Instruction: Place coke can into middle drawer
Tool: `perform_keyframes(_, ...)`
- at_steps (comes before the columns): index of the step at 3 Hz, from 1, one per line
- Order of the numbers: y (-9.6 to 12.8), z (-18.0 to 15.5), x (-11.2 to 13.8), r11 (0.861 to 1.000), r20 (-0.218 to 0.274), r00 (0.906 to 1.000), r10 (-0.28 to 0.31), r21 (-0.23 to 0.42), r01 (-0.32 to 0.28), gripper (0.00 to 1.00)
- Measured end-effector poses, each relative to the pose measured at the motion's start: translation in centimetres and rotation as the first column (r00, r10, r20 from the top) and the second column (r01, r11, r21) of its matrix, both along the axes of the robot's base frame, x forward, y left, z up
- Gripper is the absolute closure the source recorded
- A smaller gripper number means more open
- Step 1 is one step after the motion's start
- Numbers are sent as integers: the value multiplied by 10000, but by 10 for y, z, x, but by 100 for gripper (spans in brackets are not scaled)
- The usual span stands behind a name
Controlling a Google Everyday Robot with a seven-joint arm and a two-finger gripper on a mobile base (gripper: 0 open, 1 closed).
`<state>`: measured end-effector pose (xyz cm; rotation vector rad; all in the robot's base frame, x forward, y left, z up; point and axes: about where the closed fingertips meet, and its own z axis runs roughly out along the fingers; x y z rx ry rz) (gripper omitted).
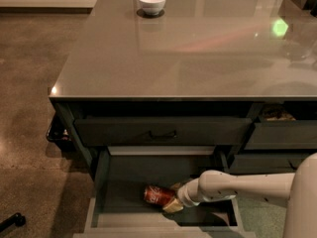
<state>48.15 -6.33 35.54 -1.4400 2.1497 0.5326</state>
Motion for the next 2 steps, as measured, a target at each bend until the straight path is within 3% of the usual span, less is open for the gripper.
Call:
perform_keyframes(1,2,-3,-3,10000,-97,10000,-5,52,6,100)
perform_keyframes(2,2,-3,-3,10000,-98,10000,-5,52,5,81)
